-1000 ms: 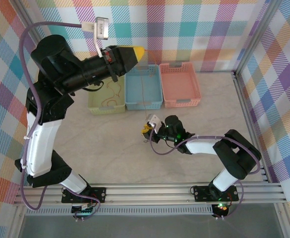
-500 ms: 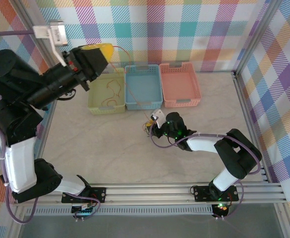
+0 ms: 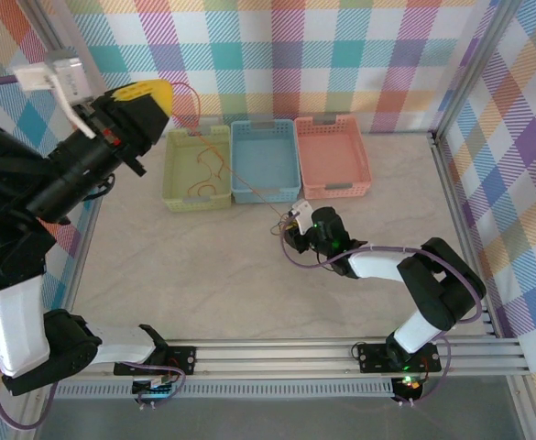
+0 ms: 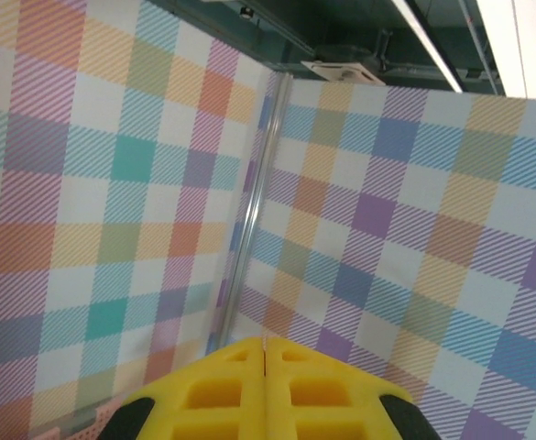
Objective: Untangle the cables
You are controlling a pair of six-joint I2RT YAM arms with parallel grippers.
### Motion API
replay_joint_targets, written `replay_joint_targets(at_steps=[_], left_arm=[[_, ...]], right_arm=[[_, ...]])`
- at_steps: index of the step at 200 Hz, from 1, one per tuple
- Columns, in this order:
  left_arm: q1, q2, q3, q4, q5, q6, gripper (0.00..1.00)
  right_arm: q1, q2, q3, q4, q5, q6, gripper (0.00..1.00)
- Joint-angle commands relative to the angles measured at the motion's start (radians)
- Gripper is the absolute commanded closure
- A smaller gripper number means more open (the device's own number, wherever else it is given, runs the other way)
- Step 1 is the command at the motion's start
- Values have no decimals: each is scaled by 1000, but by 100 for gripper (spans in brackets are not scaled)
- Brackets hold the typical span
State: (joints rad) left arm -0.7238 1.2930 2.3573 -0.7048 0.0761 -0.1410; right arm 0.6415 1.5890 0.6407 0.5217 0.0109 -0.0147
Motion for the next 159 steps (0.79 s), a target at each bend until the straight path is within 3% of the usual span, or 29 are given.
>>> replay_joint_targets(at_steps=[1,26,60,71,99,116,159], left_arm=[[8,-15,-75,17,-27,-12,100],[8,-83,-246,-38,-209,-55,100],[16,-266,-689,-19,-573,-79,100],[38,-316,-816,-24,-646,-118,100],[127,-376,-1090,-46,-572,-245,100],[187,-342,-1194,-87,-484,-304,94],[273,-279,-1353,-99,-382,-354,49]], right_arm=[[-8,-42,-41,33,-47,4,70],[-8,-78,-48,-5,-137,-38,72],[-8,-158,-56,-139,-136,-131,74],[-8,-165,-67,-135,-121,-136,74],[-8,-118,-44,-145,-143,-131,76],[-8,-105,-32,-156,-154,-132,76],[-11,-84,-18,-182,-137,-126,76]])
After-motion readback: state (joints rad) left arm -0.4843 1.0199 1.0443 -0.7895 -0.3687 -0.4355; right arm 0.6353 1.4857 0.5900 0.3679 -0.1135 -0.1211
